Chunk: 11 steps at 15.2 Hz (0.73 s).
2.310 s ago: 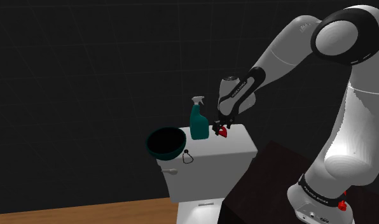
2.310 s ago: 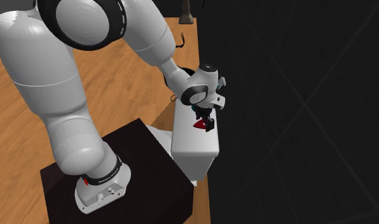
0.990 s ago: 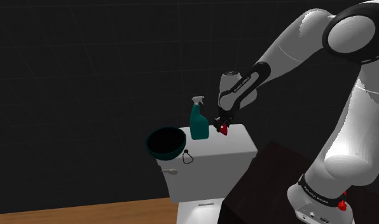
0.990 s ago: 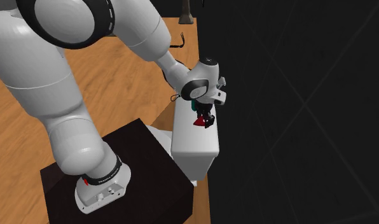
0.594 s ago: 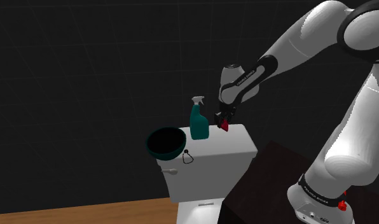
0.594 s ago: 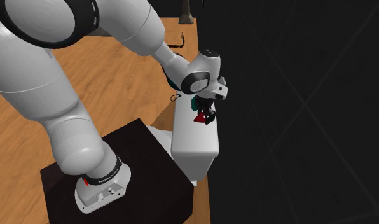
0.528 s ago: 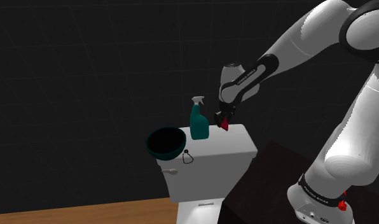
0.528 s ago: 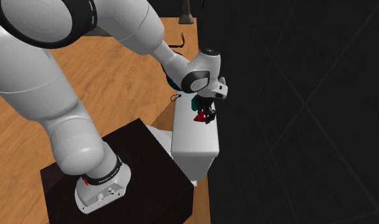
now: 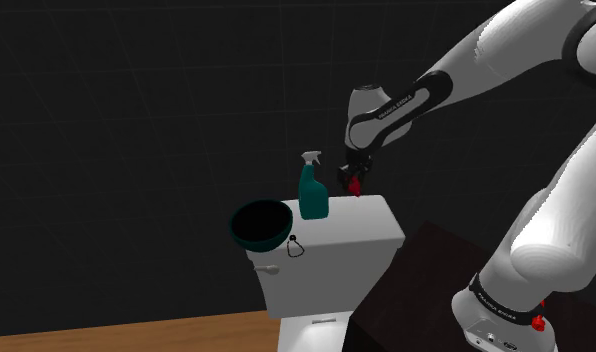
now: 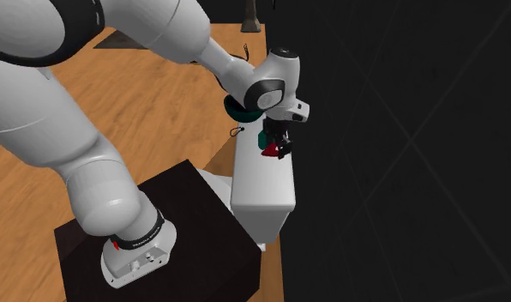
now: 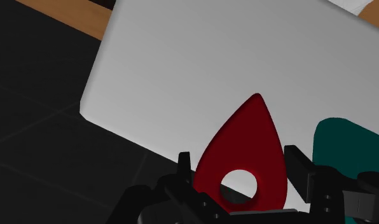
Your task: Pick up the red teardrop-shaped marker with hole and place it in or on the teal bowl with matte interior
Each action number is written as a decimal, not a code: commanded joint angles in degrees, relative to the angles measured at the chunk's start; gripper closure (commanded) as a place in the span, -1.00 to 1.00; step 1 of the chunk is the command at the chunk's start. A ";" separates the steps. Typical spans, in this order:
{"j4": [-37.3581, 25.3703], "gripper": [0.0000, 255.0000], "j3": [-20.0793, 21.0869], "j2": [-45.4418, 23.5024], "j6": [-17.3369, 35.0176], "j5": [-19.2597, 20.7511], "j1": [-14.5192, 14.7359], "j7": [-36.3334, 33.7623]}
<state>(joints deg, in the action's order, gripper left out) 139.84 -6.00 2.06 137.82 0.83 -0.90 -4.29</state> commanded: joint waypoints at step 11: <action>-3.62 1.00 0.14 6.40 -10.02 0.70 -0.04 -0.48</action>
<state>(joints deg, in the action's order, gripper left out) 136.61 -5.87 8.18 128.50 1.51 -0.95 -4.75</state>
